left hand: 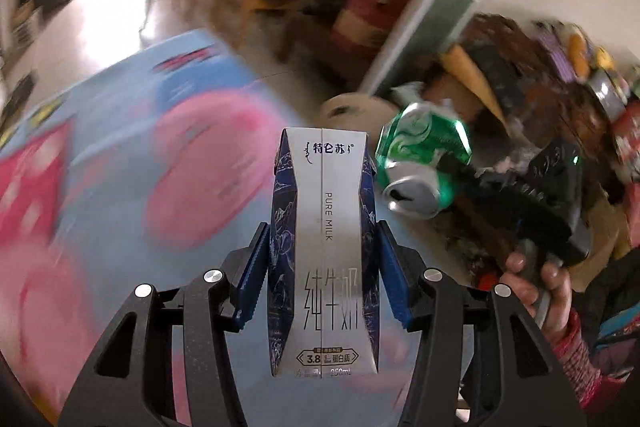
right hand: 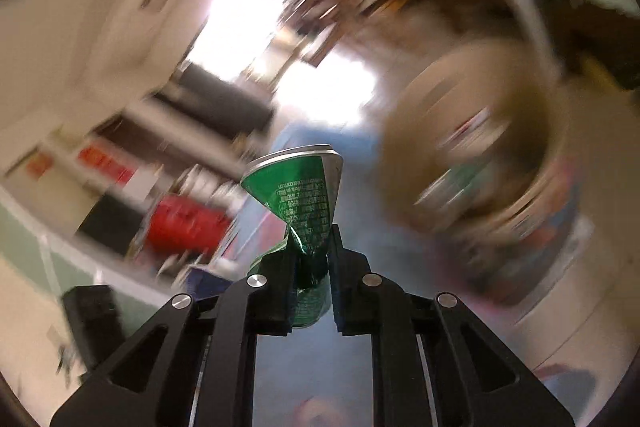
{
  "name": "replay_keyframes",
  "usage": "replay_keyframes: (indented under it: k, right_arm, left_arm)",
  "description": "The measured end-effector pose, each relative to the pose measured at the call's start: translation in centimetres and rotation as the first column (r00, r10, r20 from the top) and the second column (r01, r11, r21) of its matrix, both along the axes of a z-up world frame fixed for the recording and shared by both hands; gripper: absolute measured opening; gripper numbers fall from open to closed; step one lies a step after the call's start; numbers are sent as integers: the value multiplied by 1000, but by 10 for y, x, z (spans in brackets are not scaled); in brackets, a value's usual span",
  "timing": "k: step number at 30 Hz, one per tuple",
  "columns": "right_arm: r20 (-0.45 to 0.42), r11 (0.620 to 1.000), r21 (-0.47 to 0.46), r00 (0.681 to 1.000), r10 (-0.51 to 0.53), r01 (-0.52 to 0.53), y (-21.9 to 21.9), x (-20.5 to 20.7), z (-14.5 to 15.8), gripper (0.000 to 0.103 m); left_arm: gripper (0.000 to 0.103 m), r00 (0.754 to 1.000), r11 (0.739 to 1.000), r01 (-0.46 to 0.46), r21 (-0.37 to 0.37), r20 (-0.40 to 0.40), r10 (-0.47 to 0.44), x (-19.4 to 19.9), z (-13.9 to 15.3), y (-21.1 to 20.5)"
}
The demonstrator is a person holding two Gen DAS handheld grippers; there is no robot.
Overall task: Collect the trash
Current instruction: 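Carry the milk carton and can to the beige bin and open both tools, then return both tools to the table toward the paper cup and card box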
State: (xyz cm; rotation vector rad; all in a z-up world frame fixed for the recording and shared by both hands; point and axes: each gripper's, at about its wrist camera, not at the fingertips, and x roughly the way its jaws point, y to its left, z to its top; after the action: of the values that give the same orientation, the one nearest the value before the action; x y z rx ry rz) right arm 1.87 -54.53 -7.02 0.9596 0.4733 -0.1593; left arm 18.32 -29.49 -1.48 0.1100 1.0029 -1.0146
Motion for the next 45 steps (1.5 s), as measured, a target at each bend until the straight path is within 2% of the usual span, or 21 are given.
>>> replay_keyframes:
  k: [2,4,9,10,11,12,13,16,19,21,25,29,33,35,38,40,42,45]
  right_arm:
    - [-43,994,-76,996,-78,75,-28,-2,1,13]
    - [-82,983,-151,990,-113,100,-42,3,3,13]
    - [-229,932,-357,961,-154,65,-59,31,-8,15]
    - [-257,922,-385,954,-155,46,-58,37,-13,16]
    - [-272,918,-395,951,-149,30,-58,41,-18,31]
    - [-277,912,-410,950,-144,19,-56,44,-22,53]
    - [-259,905,-423,954,-153,30,-57,41,-22,57]
    - [-229,898,-438,961,-158,43,-50,34,-18,57]
    - [-196,915,-400,971,-140,51,-34,22,-11,57]
    - [-178,921,-387,977,-114,37,-16,13,-3,57]
    - [-154,933,-361,986,-63,3,23,2,9,57]
    - [-153,949,-306,988,24,-71,68,-1,12,57]
    - [-204,933,-287,966,160,-215,130,12,7,54]
    - [-224,915,-274,945,238,-295,161,22,6,50]
    - [-240,862,-243,888,392,-445,219,41,3,40]
    - [-261,819,-236,846,466,-524,254,56,0,34]
    - [-278,770,-223,796,538,-598,290,73,-1,27]
    - [-296,705,-230,739,606,-671,342,104,3,27]
  left_arm:
    - [51,999,999,36,-9,-17,-37,12,-1,-47]
    - [51,998,998,59,2,-27,-59,22,-7,-85]
    - [53,994,993,108,53,-25,-106,39,-31,-169]
    - [61,994,992,105,66,-19,-104,41,-34,-178]
    - [71,996,991,90,94,-1,-90,43,-40,-188]
    - [72,997,991,74,108,10,-75,45,-43,-191]
    - [72,998,991,58,118,16,-60,46,-44,-193]
    - [72,999,997,30,77,7,-31,47,-36,-179]
    - [72,999,999,5,43,33,-6,39,-21,-152]
    - [72,1000,1000,-4,-1,27,5,26,-12,-121]
    - [72,999,999,-15,-40,30,16,-4,-7,-57]
    - [72,998,999,-41,-33,53,42,-37,-11,15]
    - [72,992,993,-110,-44,64,113,-61,-17,98]
    - [72,985,986,-165,-37,51,167,-71,-24,144]
    - [72,965,966,-259,-28,26,259,-79,-32,211]
    - [70,940,939,-342,-27,14,342,-87,-37,258]
    - [69,896,895,-444,-35,-22,444,-91,-43,312]
    - [69,830,827,-558,-66,-73,553,-95,-48,371]
